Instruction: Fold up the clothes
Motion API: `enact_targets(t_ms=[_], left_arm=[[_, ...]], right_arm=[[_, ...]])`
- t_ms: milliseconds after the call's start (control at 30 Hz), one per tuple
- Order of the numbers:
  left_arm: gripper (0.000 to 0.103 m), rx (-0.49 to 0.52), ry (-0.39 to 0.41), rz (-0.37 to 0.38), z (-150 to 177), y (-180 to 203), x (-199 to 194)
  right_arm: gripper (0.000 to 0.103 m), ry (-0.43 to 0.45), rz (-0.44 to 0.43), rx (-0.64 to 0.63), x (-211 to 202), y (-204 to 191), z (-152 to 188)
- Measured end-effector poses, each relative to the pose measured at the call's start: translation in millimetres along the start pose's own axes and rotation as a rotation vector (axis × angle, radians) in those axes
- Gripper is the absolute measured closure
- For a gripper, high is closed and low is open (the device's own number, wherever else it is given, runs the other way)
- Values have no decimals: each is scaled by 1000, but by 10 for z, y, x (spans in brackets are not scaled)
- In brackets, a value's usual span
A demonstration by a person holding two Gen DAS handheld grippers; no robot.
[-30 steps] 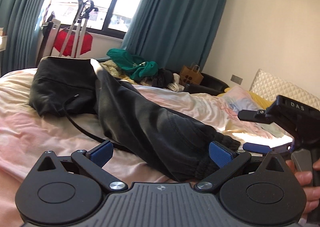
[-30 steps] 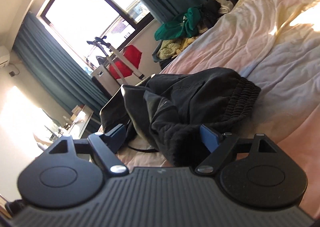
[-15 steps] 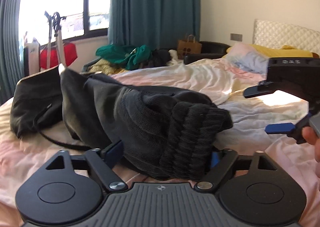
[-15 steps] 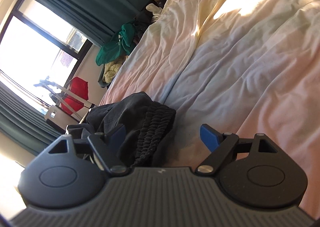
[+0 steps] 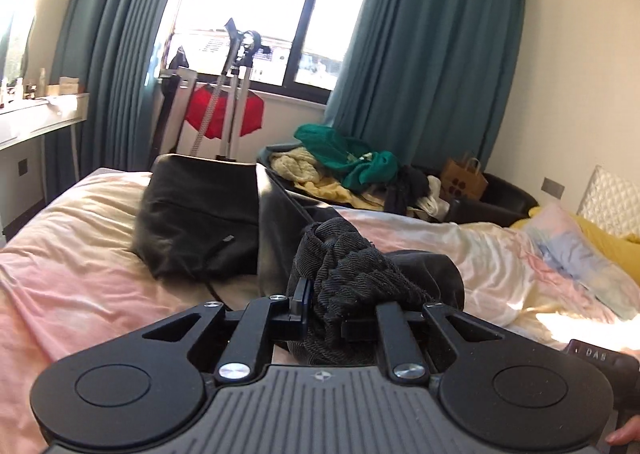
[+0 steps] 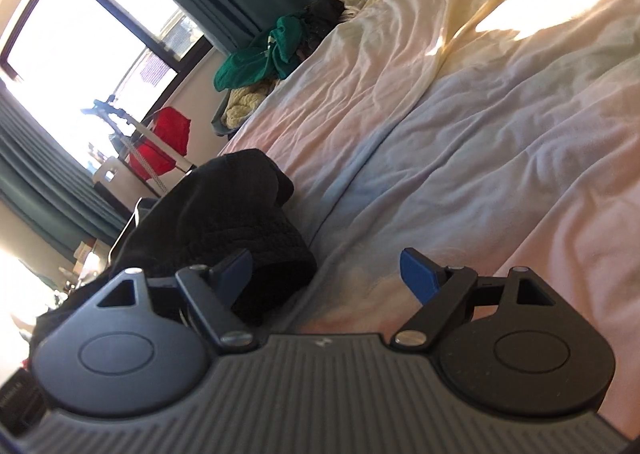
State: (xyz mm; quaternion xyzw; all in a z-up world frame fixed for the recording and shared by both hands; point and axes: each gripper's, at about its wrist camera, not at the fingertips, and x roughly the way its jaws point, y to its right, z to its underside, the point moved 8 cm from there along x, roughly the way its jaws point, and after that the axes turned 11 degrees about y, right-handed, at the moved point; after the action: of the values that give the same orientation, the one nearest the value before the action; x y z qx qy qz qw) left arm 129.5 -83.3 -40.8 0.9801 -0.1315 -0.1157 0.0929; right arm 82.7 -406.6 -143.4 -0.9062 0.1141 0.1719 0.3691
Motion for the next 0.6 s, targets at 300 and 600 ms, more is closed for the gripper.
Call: enact_targets(t_ms=[300, 600], left_arm=[[90, -118, -93, -214, -96, -1664, 43], [89, -73, -177, -224, 302, -2009, 299]], right_arm=[[20, -126, -180, -321, 168, -835, 738], [28, -107, -93, -583, 620, -1058, 1221]])
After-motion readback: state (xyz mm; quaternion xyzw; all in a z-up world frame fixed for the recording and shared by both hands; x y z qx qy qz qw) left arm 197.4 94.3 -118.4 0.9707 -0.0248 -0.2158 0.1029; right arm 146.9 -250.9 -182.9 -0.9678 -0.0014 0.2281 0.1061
